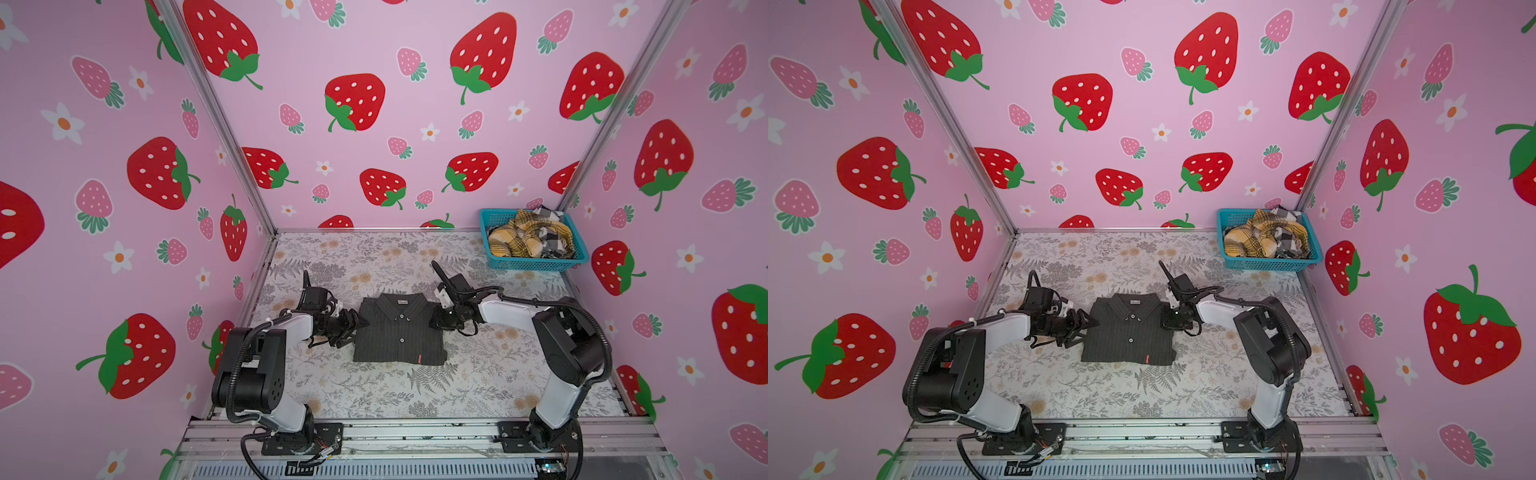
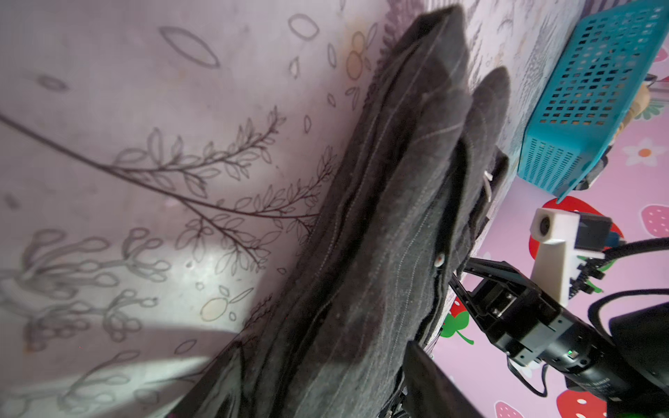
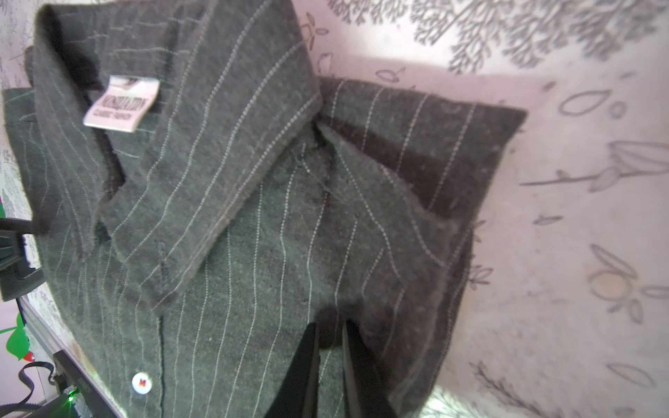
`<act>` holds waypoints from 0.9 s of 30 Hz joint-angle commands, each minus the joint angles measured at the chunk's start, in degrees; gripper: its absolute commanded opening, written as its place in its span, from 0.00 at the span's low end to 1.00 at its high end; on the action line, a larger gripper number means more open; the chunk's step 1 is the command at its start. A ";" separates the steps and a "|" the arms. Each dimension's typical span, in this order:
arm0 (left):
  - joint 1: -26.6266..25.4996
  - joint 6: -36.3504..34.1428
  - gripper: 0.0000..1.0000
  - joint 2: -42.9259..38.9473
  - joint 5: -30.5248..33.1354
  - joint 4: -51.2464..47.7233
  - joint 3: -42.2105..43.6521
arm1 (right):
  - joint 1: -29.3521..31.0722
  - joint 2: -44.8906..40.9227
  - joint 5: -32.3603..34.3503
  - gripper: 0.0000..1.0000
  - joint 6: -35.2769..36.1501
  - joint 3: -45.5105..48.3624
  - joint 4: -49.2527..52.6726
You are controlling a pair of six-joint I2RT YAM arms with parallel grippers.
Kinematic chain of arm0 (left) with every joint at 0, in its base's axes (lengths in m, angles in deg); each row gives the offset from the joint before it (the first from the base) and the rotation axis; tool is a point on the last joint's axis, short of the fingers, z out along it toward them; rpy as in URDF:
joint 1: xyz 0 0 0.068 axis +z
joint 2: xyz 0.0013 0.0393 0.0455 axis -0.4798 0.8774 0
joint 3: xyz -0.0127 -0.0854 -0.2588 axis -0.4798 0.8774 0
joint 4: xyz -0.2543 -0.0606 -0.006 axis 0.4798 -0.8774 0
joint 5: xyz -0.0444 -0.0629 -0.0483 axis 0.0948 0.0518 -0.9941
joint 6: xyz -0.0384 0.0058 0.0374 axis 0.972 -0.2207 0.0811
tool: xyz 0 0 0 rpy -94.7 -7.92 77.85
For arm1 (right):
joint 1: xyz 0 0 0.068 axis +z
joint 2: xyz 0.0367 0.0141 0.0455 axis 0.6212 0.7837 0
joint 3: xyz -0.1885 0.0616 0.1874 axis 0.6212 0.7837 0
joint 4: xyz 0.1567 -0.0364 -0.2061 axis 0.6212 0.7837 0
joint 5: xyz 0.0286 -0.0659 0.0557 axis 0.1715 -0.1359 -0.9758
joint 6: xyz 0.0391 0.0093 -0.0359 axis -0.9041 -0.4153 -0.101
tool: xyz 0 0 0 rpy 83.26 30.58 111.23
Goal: Fold and stack the long sleeve shirts
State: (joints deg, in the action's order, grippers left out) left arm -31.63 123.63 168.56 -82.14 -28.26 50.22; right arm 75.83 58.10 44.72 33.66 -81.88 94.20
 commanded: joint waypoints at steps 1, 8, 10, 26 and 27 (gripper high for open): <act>-0.54 1.40 0.71 1.64 2.32 0.16 2.46 | -0.61 -2.64 2.44 0.19 -0.24 -0.64 2.72; -0.51 0.67 0.70 -0.08 2.87 -2.27 2.12 | -1.77 -3.57 3.65 0.21 0.88 -4.55 5.27; -0.50 0.42 0.70 0.07 3.22 -2.71 2.20 | -2.68 -2.12 3.64 0.21 1.27 -5.74 5.35; -0.26 1.44 0.62 0.73 2.92 -2.47 3.55 | -4.98 8.24 5.29 0.15 3.28 -6.83 4.30; -0.28 1.53 0.61 0.93 2.71 -2.10 3.86 | -5.00 8.56 5.18 0.15 3.20 -6.92 4.30</act>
State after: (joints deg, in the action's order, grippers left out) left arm -31.72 125.01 168.21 -82.05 -26.97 51.62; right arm 71.35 63.65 48.37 36.30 -89.79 97.35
